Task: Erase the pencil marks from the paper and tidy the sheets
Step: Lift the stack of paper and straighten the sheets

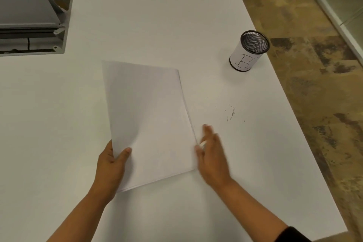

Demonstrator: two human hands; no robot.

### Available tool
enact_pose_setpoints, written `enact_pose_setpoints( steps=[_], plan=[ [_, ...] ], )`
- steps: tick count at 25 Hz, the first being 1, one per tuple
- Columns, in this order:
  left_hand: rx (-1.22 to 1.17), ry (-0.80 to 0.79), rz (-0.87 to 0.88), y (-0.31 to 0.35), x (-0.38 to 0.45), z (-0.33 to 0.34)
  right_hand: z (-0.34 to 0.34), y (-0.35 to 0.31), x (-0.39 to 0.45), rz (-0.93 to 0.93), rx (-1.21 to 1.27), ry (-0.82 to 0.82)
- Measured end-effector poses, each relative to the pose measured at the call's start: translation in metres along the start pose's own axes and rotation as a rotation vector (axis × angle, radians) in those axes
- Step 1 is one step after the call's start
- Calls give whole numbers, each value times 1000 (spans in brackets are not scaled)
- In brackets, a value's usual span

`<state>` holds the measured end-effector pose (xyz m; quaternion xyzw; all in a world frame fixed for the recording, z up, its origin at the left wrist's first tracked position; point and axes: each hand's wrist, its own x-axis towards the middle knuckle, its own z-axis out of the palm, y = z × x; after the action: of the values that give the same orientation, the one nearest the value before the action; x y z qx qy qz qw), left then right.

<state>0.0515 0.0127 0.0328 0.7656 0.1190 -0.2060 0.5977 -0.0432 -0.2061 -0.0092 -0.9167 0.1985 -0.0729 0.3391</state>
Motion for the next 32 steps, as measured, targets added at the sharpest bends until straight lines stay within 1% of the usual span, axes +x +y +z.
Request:
enact_pose_setpoints(
  steps=[1, 2, 3, 4, 5, 7, 8, 9, 10, 12, 13, 15, 16, 17, 18, 20, 21, 22, 24, 25, 26, 29, 32],
  plan=[
    [-1, -3, -2, 0, -1, 1, -10, 9, 4, 85, -22, 68],
    [0, -3, -5, 0, -2, 2, -15, 11, 5, 100, -35, 104],
    [3, -8, -2, 0, -2, 4, -17, 3, 4, 65, -33, 109],
    [11, -11, -1, 1, -3, 6, -15, -9, 0, 1, -1, 75],
    [20, -18, 3, 2, -3, 7, -9, -23, -6, -83, 37, 7],
    [28, -31, 6, 4, -2, 8, 9, -40, -18, -263, 43, -210],
    [33, -41, 5, 5, -1, 9, 13, -40, -19, -310, 22, -290],
    [37, -49, 7, 5, 0, 10, 13, -34, -13, -304, 5, -294],
    [43, -53, 10, 6, 0, 10, 11, -22, -4, -248, -3, -220],
    [52, -50, 17, 5, 1, 9, 1, 3, 17, -30, -31, 3],
    [50, -49, 13, 4, 1, 8, -7, 14, 25, 59, -57, 79],
    [43, -37, 3, 5, 1, 7, -16, 21, 30, 98, -89, 139],
    [35, -29, -2, 5, 1, 6, -15, 15, 30, 67, -78, 129],
    [25, -24, -6, 6, 2, 4, -11, 5, 26, 7, -50, 83],
    [20, -24, -8, 6, 2, 3, -4, -5, 19, -77, -19, 7],
    [17, -26, -11, 6, 3, 0, 9, -13, 7, -251, -14, -202],
    [21, -25, -11, 7, 4, -1, 10, -10, 10, -284, -30, -254],
    [28, -26, -16, 6, 5, 0, 7, -2, 17, -251, -31, -217],
    [39, -25, -31, 5, 7, 0, -5, 17, 38, -35, -9, 30],
    [41, -32, -35, 4, 6, 0, -14, 23, 47, 59, -10, 124],
    [43, -44, -38, 4, 6, 2, -21, 25, 53, 93, -14, 151],
    [46, -57, -71, 1, 8, 3, -12, -5, 58, -26, 40, 70],
    [50, -76, -112, 2, 11, 3, 31, -64, 45, -234, 159, -95]
  ],
)
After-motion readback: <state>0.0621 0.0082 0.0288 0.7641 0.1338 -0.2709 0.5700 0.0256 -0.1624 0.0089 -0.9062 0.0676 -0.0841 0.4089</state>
